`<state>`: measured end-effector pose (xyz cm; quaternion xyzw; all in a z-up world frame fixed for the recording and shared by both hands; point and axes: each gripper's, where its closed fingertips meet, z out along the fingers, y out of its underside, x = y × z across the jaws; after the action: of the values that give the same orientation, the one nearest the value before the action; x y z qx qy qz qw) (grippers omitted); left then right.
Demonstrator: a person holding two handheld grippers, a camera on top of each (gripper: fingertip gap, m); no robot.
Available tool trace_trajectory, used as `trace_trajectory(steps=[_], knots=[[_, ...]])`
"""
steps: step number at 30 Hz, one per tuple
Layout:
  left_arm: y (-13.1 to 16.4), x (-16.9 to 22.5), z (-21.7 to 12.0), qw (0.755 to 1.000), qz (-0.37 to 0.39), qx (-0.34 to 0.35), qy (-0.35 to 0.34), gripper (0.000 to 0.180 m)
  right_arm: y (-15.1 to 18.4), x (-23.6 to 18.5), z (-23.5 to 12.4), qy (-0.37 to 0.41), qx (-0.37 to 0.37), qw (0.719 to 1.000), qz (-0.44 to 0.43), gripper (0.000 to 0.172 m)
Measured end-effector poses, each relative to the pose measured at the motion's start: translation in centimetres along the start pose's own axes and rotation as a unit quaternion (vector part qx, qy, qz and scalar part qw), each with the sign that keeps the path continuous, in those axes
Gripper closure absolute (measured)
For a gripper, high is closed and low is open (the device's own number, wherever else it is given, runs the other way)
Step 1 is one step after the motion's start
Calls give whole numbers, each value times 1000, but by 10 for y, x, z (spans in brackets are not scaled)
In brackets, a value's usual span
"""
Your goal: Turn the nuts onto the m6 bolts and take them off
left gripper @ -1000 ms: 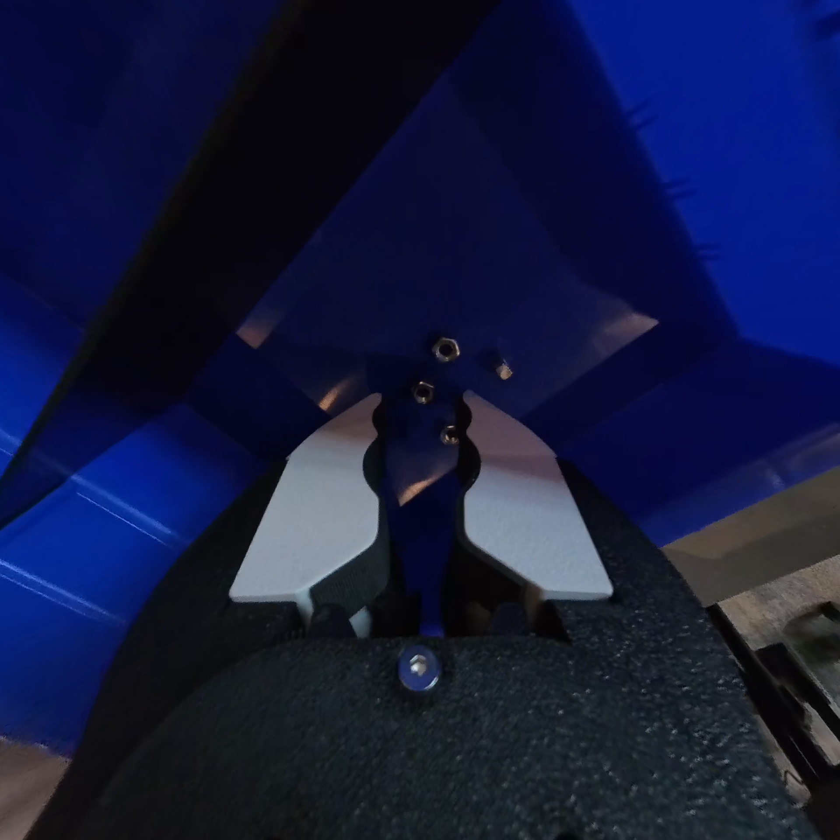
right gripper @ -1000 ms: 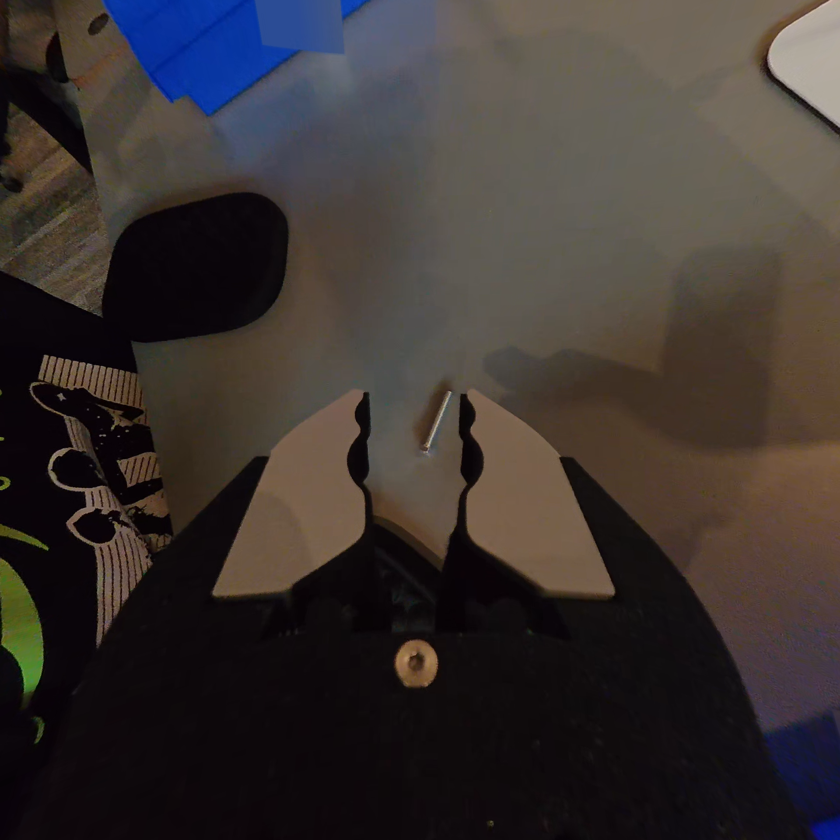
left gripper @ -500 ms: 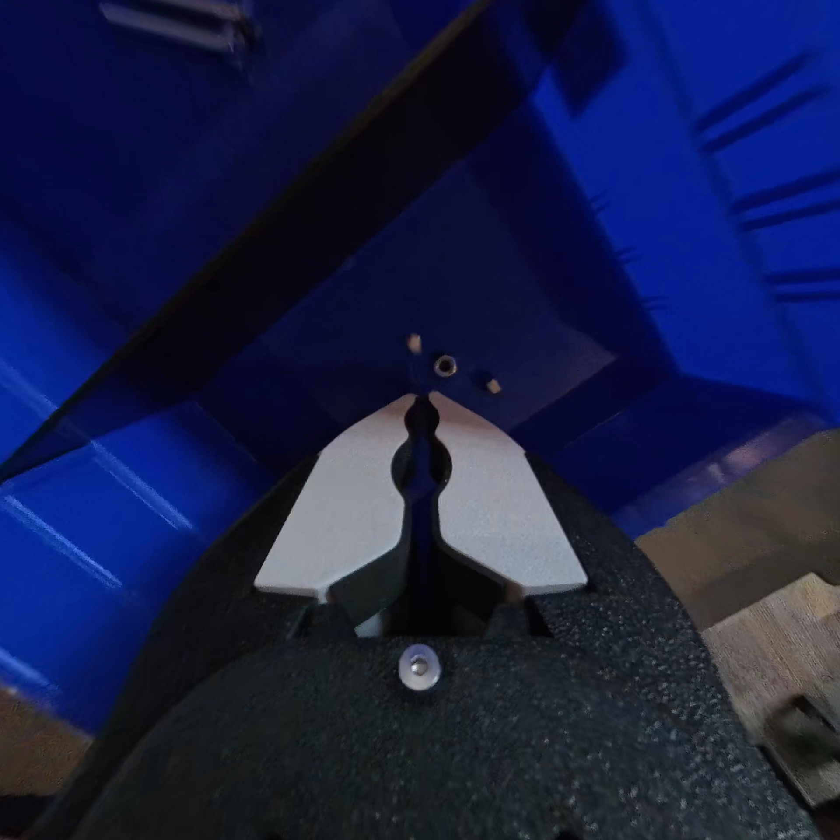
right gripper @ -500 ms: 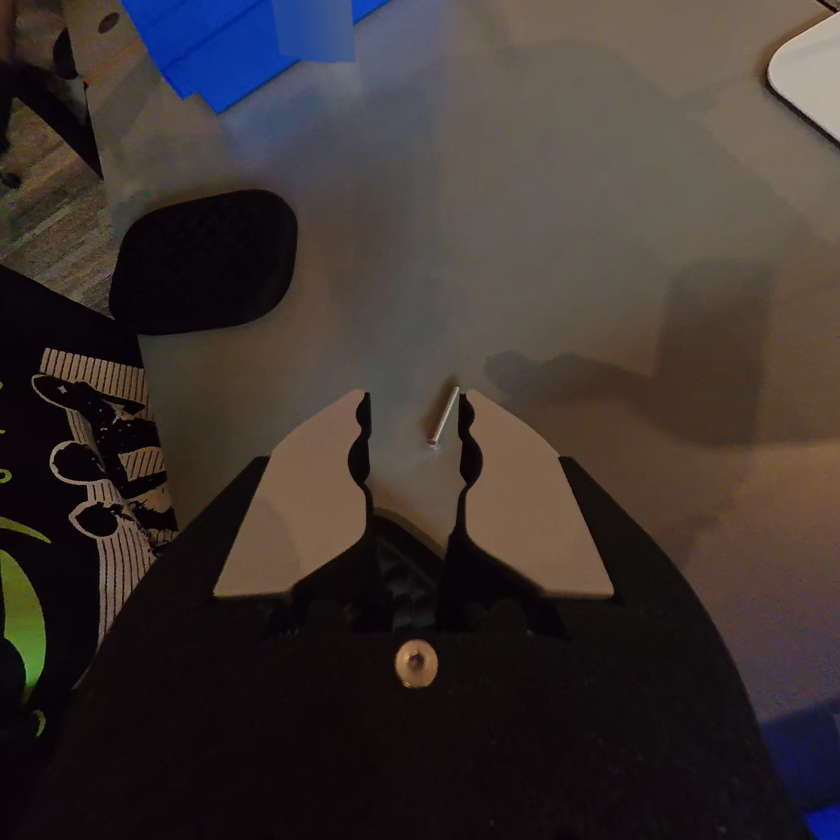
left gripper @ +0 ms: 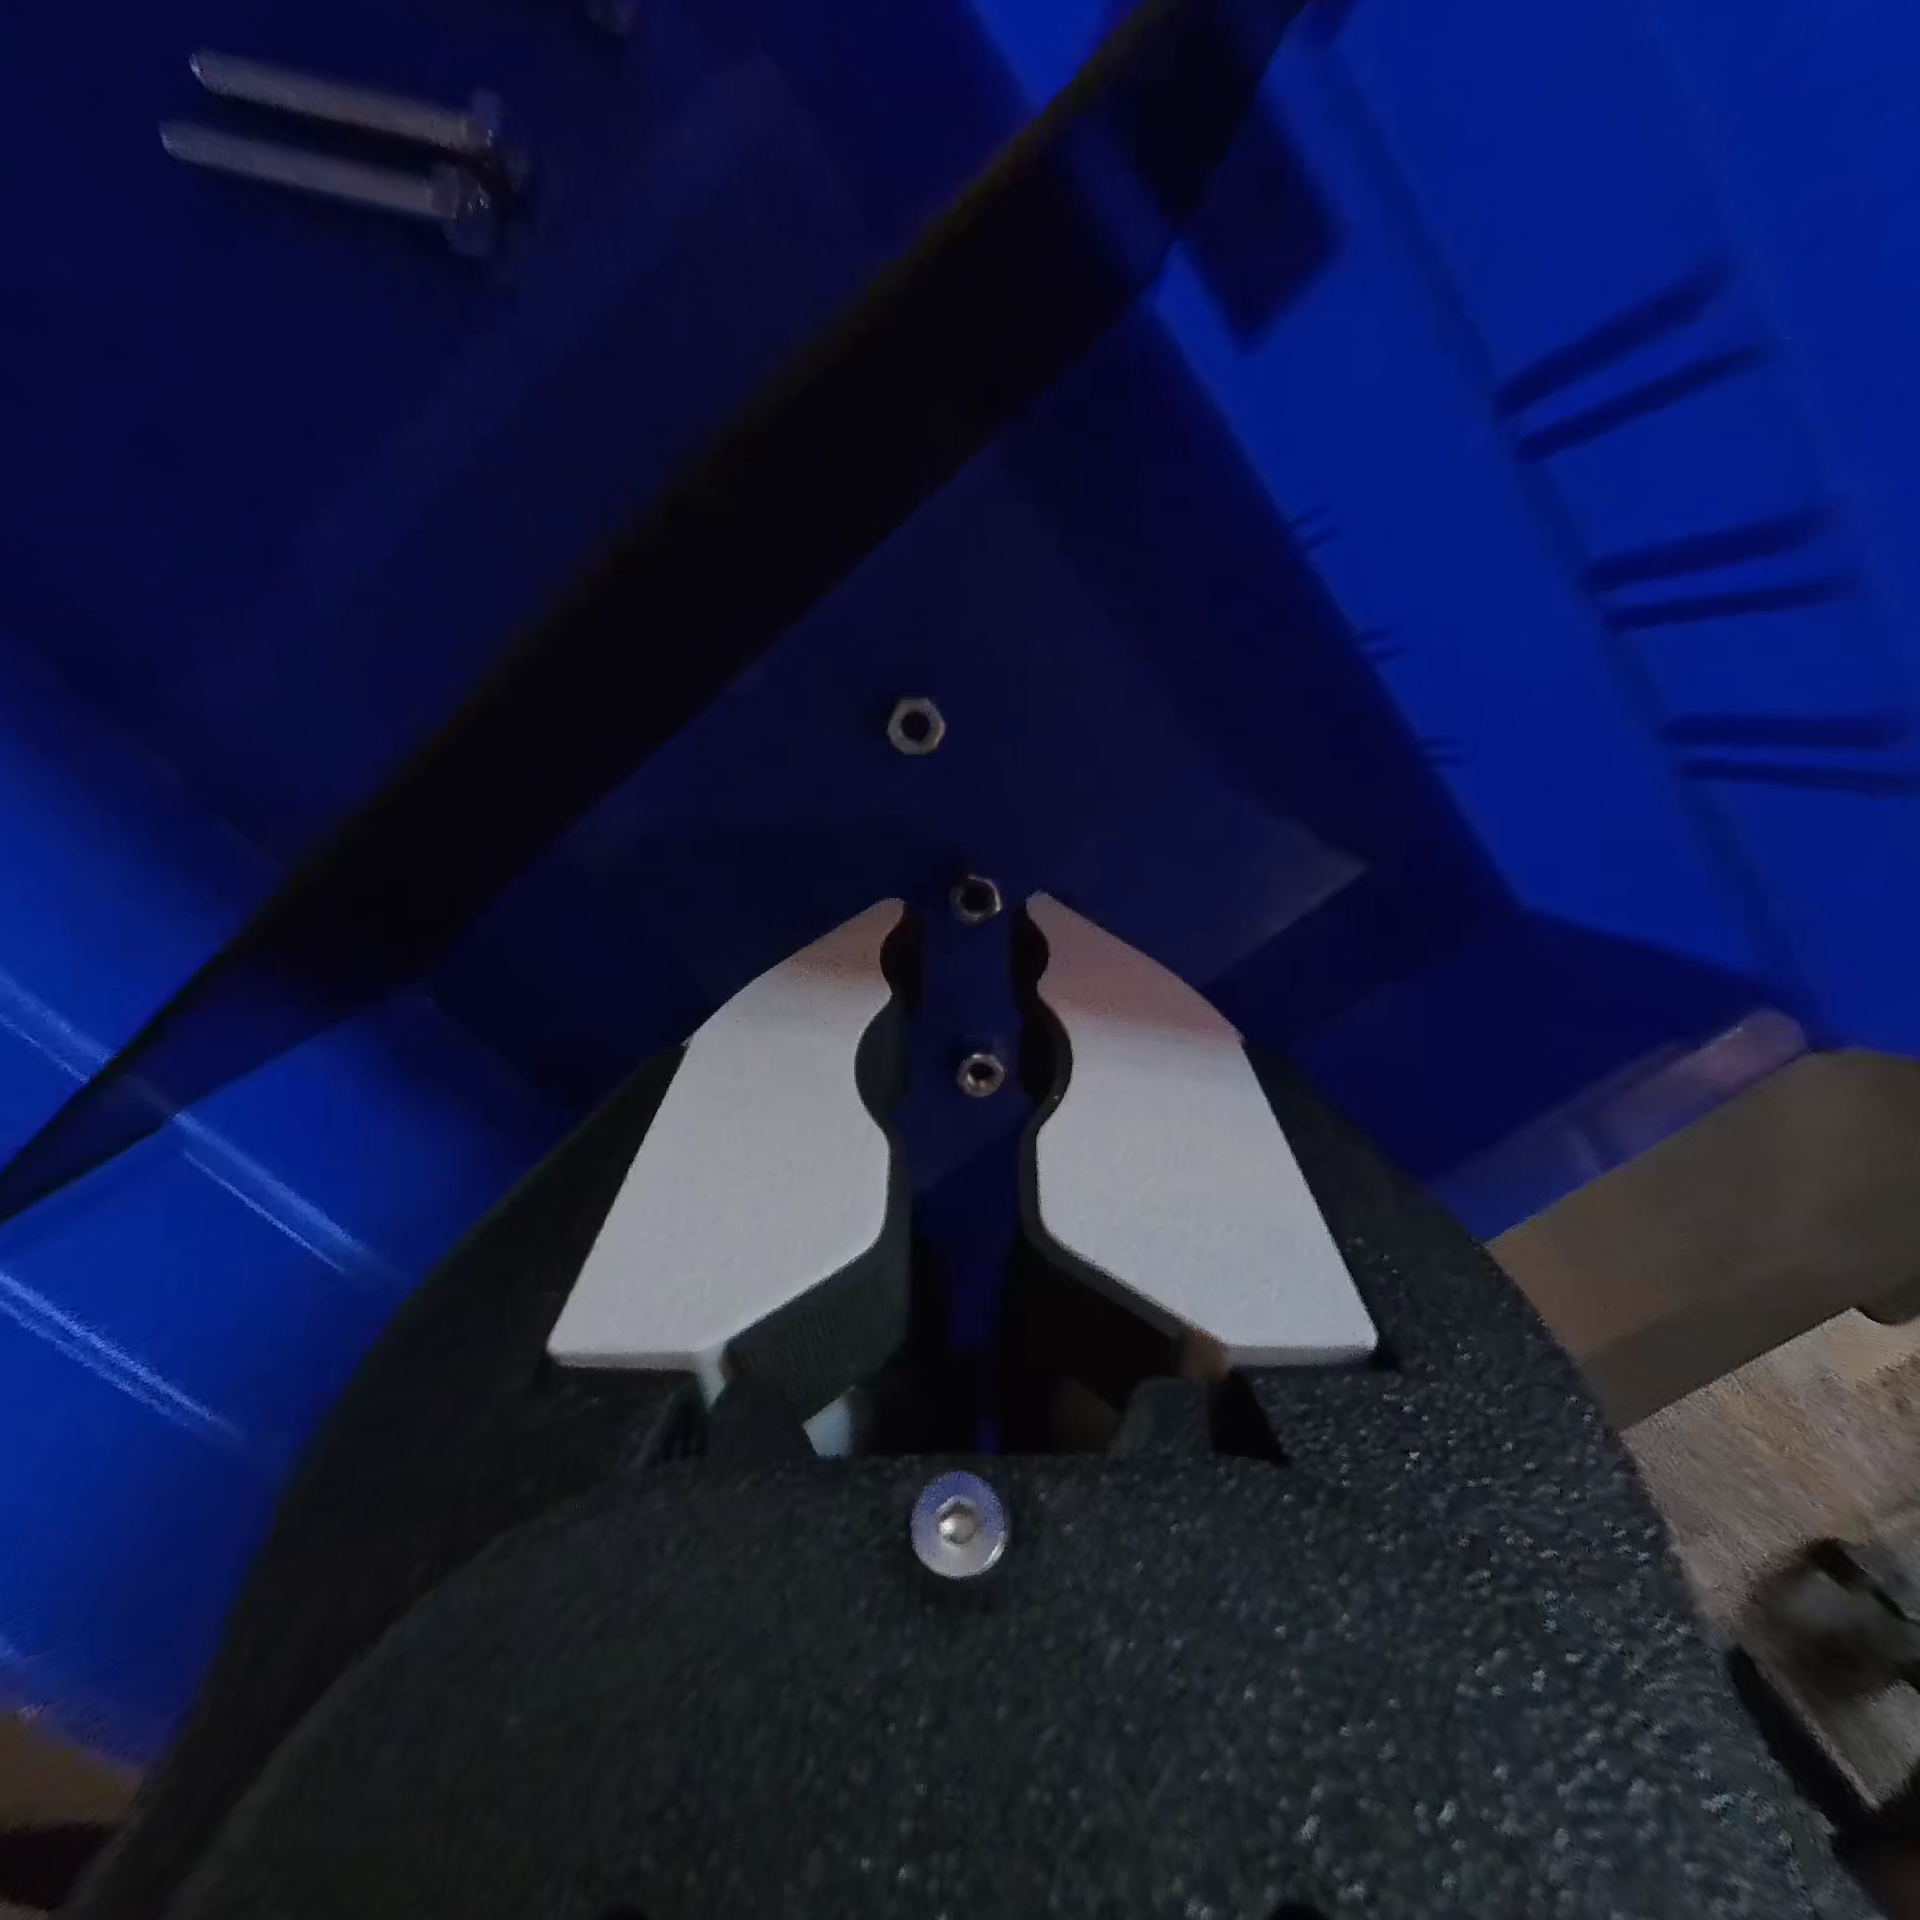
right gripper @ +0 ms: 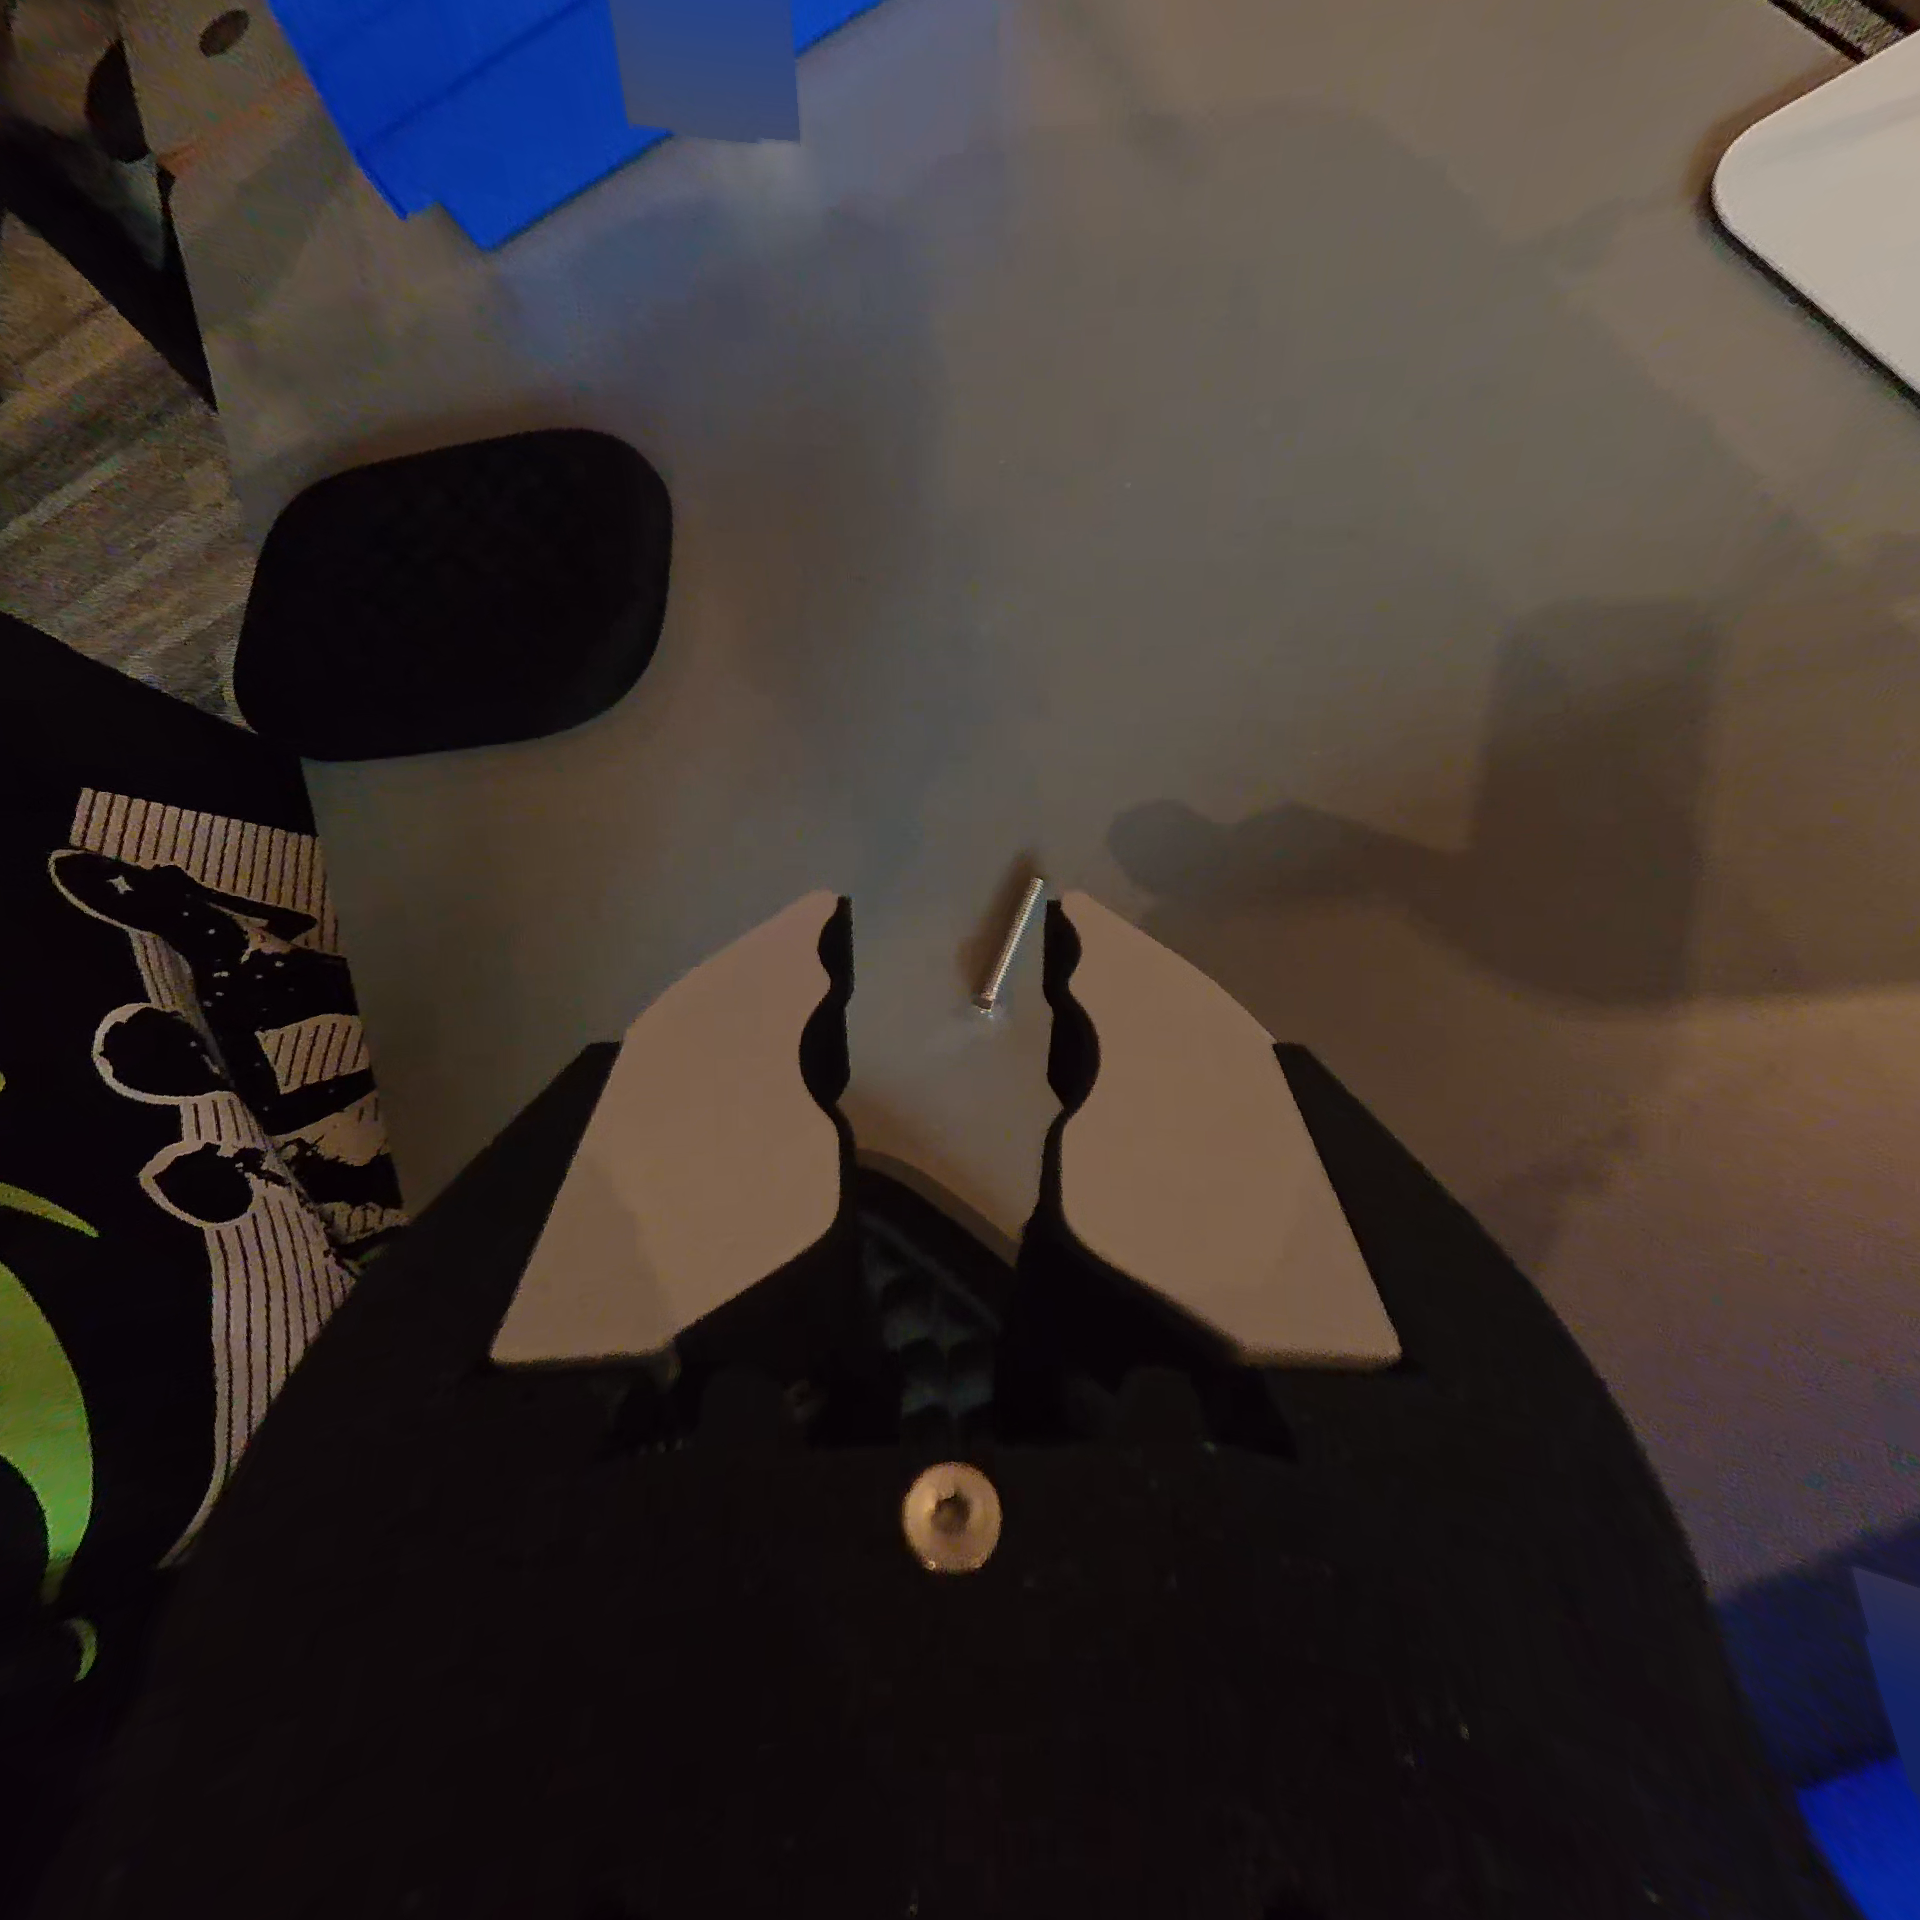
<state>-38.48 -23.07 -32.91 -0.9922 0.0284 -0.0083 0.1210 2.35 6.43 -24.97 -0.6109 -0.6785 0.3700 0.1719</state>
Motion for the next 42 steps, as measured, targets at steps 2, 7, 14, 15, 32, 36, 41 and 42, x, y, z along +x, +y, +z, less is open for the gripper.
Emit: trace_trajectory(steps=[2, 7, 14, 15, 32, 36, 41, 42], knots=[[2, 0, 4, 1000, -8, -13, 5, 160, -1, -2, 0, -1, 1, 1000, -2, 137], [5, -2, 13, 999, -25, -25, 6, 160, -2, -2, -1, 6, 1, 1000, -4, 137], [4, -2, 14, 1000, -19, -14, 6, 170, -3, -3, 1, 5, 0, 1000, -6, 137], [5, -2, 14, 1000, -19, -11, 8, 170, -2, -3, 1, 4, -1, 1000, -5, 137], [-66, 55, -77, 986, 101, 127, -33, 171, -1, -11, 11, -12, -6, 1000, -17, 139], [-107, 102, -86, 973, 174, 146, -26, 171, 2, -10, 6, -5, -3, 1000, -20, 140], [-159, 169, -79, 951, 267, 154, -9, 171, 12, -9, -7, 12, -6, 1000, -20, 140], [-169, 182, -76, 946, 285, 154, -9, 171, 14, -9, -10, 15, -4, 1000, -20, 140]])
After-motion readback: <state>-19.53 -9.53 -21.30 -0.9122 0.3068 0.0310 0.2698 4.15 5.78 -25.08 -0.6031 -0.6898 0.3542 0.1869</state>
